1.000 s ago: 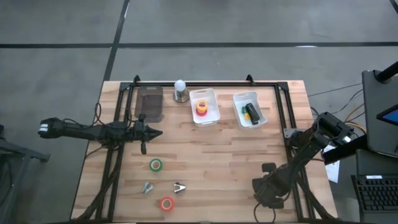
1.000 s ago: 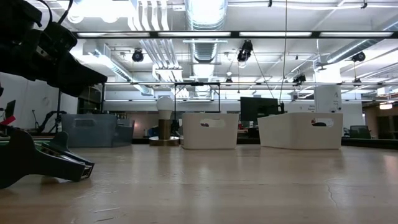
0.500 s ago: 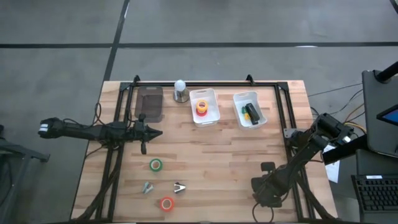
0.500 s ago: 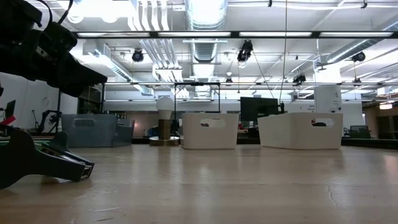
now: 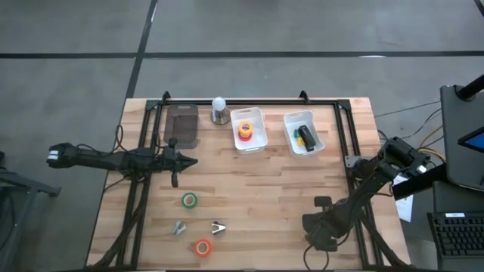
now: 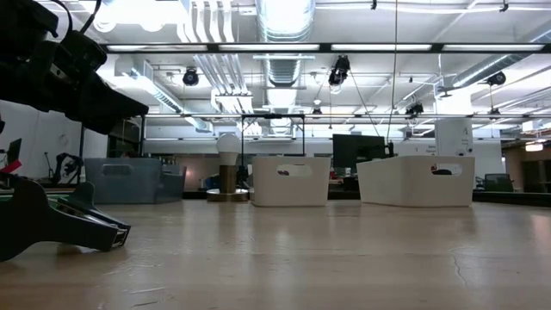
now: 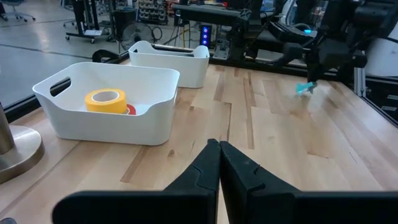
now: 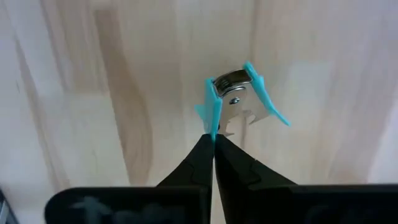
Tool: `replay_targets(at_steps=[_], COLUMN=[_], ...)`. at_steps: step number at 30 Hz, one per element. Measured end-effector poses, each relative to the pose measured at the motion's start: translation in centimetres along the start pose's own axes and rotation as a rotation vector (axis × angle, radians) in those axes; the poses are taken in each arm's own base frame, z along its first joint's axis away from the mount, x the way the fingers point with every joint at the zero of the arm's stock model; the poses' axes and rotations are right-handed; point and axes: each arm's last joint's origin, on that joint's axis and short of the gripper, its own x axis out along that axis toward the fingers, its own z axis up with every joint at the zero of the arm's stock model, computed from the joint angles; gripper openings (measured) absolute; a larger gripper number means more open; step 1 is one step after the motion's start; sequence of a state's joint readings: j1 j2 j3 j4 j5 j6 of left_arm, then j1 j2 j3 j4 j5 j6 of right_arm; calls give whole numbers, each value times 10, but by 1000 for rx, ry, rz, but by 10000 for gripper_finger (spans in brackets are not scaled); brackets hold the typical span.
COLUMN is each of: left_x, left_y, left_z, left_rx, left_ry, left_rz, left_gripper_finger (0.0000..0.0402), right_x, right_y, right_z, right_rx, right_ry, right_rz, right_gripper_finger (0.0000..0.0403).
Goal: Pick and place Stapler, Stapler remover, tape
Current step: Put the right blue staple remover into the black bin
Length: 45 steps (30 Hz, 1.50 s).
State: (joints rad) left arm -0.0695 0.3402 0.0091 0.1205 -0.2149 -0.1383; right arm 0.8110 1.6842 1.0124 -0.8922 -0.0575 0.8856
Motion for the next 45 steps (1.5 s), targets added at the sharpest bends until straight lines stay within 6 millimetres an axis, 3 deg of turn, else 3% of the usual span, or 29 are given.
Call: replay_targets(at_steps=[19,26,38,45], left_x=[0,0,-4,-10], left_y=[0,0,-2,-6], left_z=[0,1,30,46], left_rx=[1,-2,-293,-112], left_ry=[4,-7,-304,-475], left_rz=[1,-1,-49,-111], left_gripper_finger=[12,12,12,12], right_x=[-58,-66,-78,-88], right_y=[1,5,-21,-35], right_z=[43,55,102,124], right_rx=[-14,-29,-75,-129], right_ry=[-555,-699,-841,-925], right_rz=[-254,-274,-279,-275], right_gripper_finger=[8,8,8,8])
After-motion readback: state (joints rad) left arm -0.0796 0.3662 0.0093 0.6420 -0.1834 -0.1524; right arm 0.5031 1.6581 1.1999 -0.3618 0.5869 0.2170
